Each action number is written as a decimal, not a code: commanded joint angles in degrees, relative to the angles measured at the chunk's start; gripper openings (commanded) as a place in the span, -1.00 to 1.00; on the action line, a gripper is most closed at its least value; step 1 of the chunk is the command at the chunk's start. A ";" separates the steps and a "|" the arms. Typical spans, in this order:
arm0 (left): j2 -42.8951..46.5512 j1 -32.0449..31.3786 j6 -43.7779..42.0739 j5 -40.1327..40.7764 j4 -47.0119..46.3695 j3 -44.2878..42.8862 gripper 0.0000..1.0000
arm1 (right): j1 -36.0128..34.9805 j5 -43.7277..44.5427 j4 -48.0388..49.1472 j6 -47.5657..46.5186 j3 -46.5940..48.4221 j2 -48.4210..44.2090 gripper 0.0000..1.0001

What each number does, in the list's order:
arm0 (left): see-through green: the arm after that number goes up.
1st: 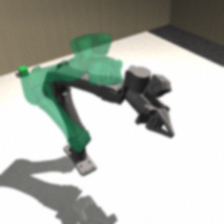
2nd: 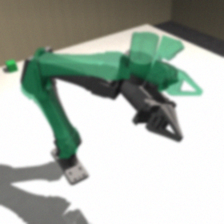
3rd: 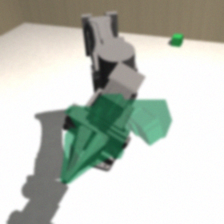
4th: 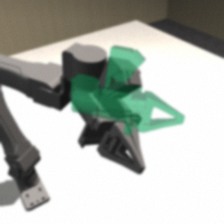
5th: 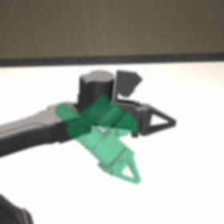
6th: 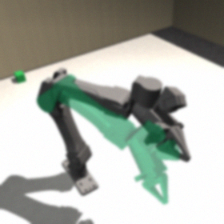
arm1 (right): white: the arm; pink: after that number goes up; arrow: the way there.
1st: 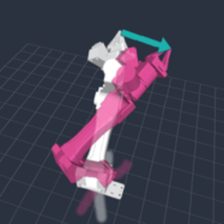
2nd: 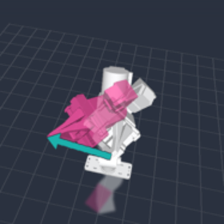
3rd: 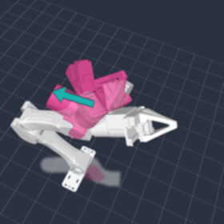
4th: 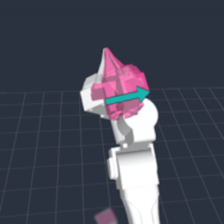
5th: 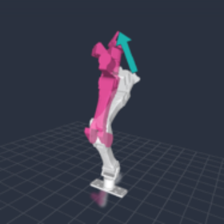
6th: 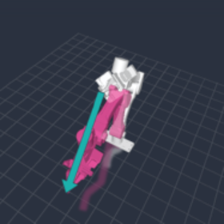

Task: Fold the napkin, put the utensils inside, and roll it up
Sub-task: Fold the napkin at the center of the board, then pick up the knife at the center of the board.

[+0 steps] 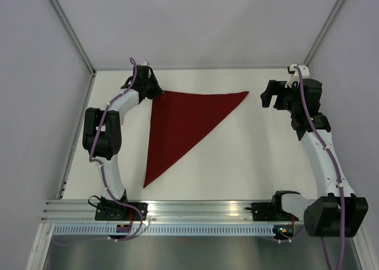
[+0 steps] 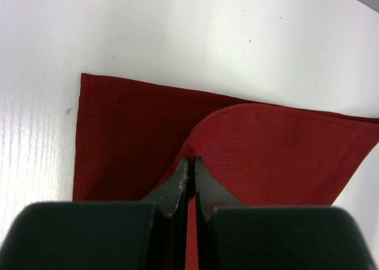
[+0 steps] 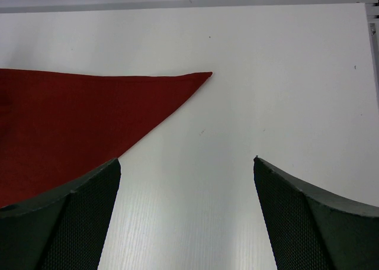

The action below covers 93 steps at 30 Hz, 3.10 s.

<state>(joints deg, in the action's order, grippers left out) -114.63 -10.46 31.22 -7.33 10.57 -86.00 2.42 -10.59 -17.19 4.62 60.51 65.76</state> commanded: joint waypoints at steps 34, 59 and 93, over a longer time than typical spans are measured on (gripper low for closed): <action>-8.07 3.34 -3.01 7.07 0.33 -8.84 -0.01 | 0.13 0.83 0.67 -0.84 -0.13 0.60 0.96; -1.03 15.82 -8.63 18.59 7.54 2.68 0.15 | 0.13 -3.21 0.23 0.30 -0.31 0.25 0.96; -12.11 15.82 -8.11 17.79 20.28 -8.66 -0.48 | -0.39 -4.79 0.05 0.39 -0.22 2.71 0.96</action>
<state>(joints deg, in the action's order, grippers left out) -125.08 5.17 22.04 11.88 26.70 -93.54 2.35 -14.76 -17.63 4.27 60.29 68.16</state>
